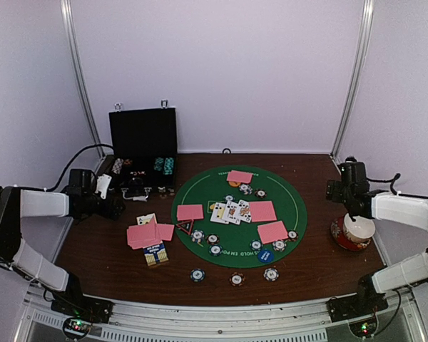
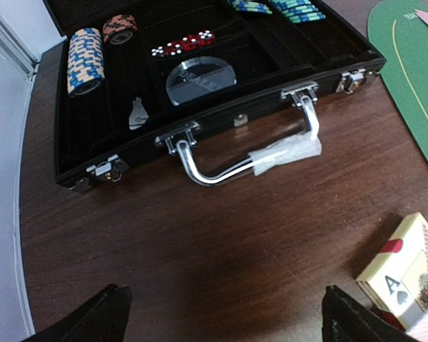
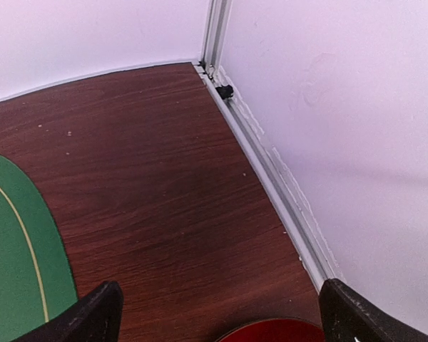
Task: Distribute texas hold em gaming equipment
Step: Reset both arms
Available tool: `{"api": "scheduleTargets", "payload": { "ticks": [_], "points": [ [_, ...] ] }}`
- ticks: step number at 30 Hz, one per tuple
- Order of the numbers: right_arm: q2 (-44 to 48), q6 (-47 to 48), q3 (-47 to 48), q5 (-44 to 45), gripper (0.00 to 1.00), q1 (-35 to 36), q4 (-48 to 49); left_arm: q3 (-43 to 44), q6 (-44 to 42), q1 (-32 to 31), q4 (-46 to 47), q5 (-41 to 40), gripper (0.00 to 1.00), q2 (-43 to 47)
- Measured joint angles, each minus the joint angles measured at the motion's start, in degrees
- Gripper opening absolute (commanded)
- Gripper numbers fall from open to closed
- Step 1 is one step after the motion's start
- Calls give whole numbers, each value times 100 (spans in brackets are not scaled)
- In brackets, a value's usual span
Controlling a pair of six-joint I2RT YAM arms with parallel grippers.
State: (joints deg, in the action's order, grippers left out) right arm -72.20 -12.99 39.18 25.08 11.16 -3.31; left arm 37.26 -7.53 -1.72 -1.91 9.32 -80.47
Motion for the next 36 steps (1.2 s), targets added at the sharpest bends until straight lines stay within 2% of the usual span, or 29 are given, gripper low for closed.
{"api": "scheduleTargets", "payload": {
  "ticks": [6,12,16,18,23,36],
  "points": [
    [-184,595,-1080,140,100,-398,1987,-525,210,0,1676,-205,98,-505],
    [-940,992,-1591,4,100,-509,3928,-715,367,0,2667,-332,98,-767],
    [-1357,1244,-1786,-372,100,-514,4905,-1587,422,0,4129,-354,98,-802],
    [-1622,1440,-1847,-728,99,-516,5412,-1862,431,0,4345,-354,97,-866],
    [-1707,1663,-1858,-1222,99,-518,5733,-1899,494,0,4787,-455,98,-920],
    [-1707,1733,-1829,-1353,99,-555,5923,-1794,664,0,4903,-994,98,-920]
  ]
}}
